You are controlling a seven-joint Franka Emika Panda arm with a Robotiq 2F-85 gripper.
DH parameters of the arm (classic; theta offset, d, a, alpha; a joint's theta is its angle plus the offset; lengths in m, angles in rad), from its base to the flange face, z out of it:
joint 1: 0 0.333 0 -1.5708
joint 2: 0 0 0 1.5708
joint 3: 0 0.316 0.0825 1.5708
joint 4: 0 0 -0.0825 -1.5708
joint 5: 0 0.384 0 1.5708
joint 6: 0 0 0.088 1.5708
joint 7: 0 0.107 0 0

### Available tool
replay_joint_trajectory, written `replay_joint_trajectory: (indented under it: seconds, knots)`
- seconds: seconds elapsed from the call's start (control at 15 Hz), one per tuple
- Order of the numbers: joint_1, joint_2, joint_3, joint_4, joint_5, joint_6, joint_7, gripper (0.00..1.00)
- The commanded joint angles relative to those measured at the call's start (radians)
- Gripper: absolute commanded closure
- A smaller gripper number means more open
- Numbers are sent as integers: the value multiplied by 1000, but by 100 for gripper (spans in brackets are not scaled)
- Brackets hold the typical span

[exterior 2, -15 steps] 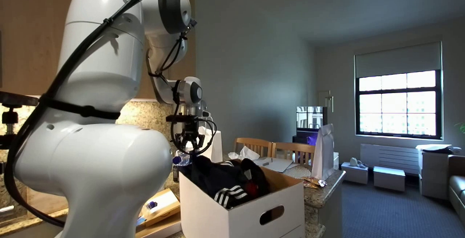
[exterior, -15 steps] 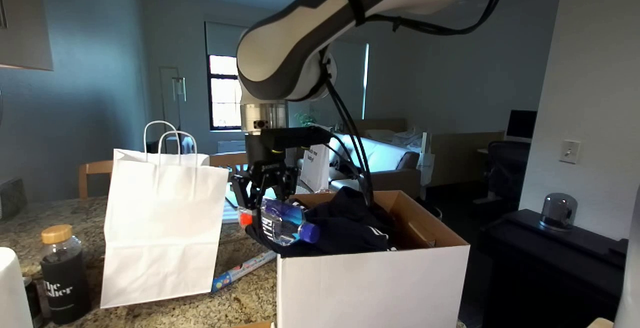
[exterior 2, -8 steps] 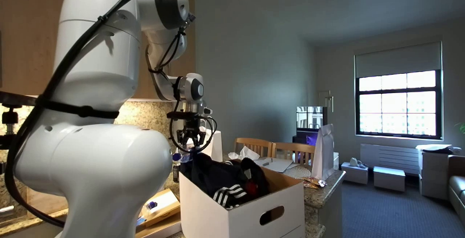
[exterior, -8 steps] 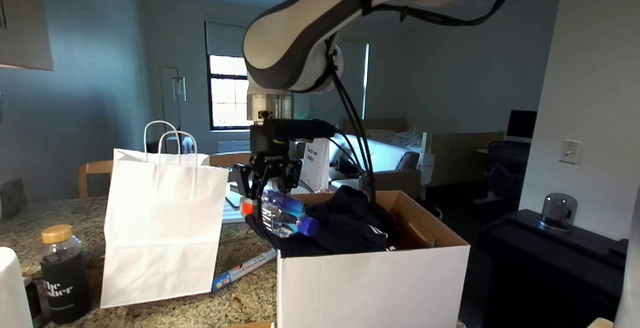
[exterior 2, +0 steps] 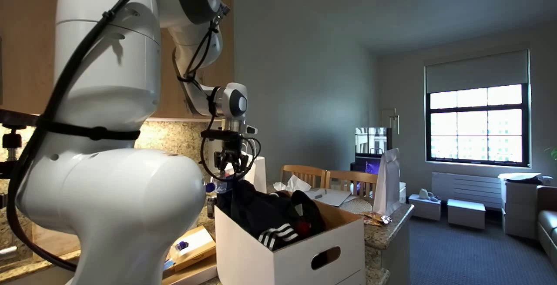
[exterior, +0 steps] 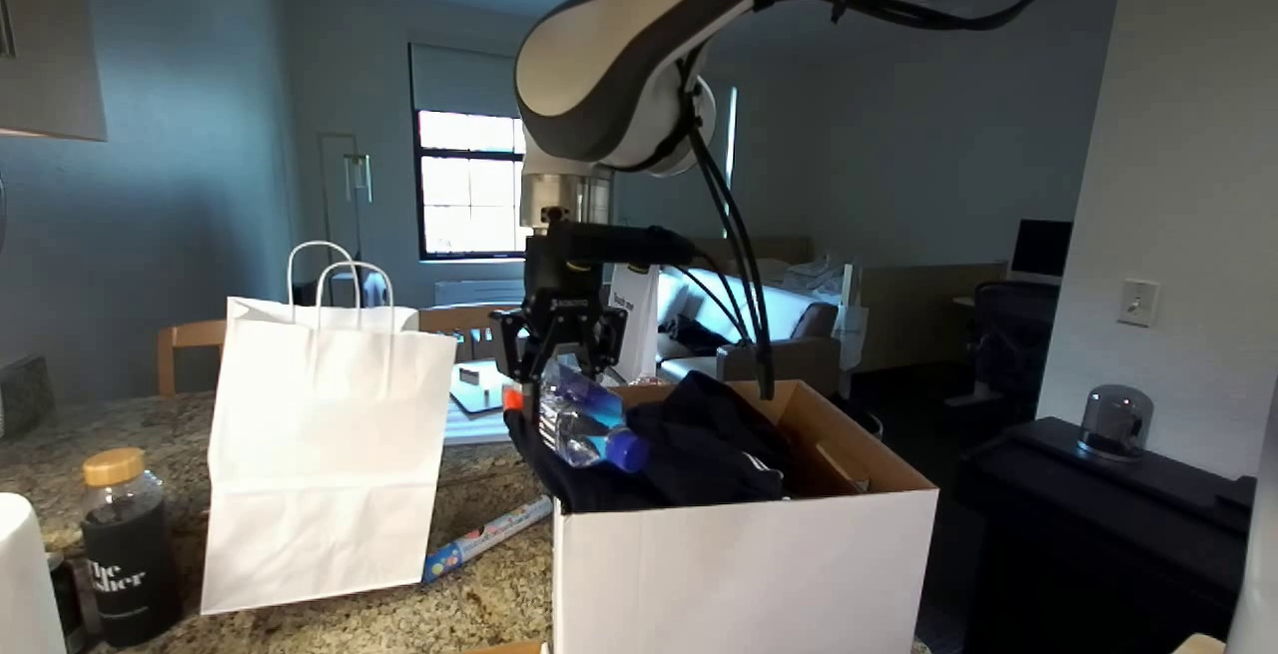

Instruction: Remove three bottles from the box

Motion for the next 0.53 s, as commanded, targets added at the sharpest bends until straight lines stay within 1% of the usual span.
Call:
replay_joint_trajectory:
  seconds: [0.0,0.27,0.47]
  knots:
    - [-28,16,-7,7,65,-66,1,66]
    - [-54,72,-30,35,127,-158,-16,68]
    - [-64,116,-30,55,196,-194,-85,70]
